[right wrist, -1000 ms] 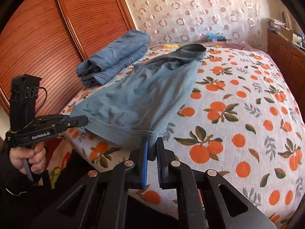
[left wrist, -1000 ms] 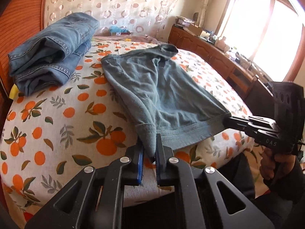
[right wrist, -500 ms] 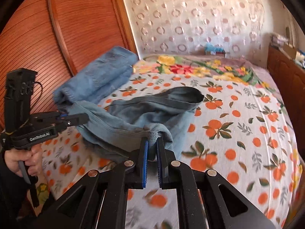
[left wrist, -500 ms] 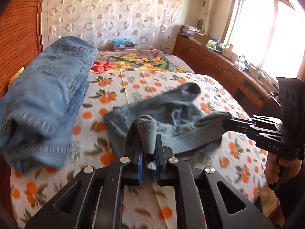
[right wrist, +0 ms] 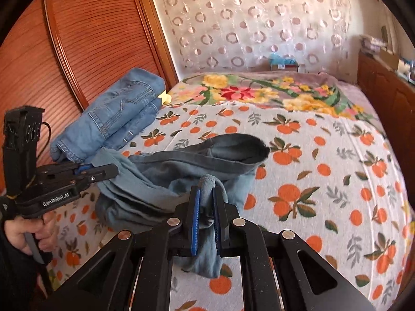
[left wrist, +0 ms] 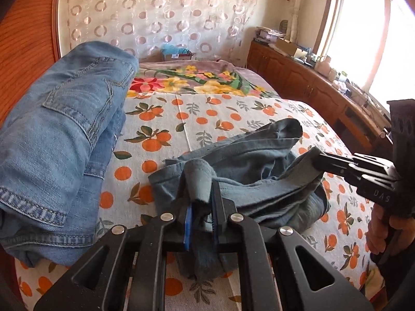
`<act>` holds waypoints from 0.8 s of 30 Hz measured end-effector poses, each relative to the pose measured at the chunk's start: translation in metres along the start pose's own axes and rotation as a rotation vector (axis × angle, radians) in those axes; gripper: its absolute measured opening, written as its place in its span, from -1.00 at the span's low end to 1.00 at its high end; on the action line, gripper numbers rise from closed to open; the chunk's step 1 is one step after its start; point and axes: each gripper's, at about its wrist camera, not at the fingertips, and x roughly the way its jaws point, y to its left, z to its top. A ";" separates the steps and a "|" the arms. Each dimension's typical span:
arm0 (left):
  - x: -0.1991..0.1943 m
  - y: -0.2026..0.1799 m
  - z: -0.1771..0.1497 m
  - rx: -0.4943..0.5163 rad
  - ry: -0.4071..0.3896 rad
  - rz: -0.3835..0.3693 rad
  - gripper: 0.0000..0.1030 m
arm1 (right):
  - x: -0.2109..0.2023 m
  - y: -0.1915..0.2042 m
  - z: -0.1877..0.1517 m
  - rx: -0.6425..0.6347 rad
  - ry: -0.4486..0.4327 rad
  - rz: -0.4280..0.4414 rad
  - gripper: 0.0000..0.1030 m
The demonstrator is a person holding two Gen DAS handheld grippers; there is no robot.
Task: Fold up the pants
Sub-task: 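Lift the hem end with both tools and fold it over toward the waistband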
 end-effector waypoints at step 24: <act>-0.008 0.001 -0.013 0.048 -0.017 -0.022 -0.18 | -0.003 -0.009 -0.015 -0.007 0.051 0.030 -0.31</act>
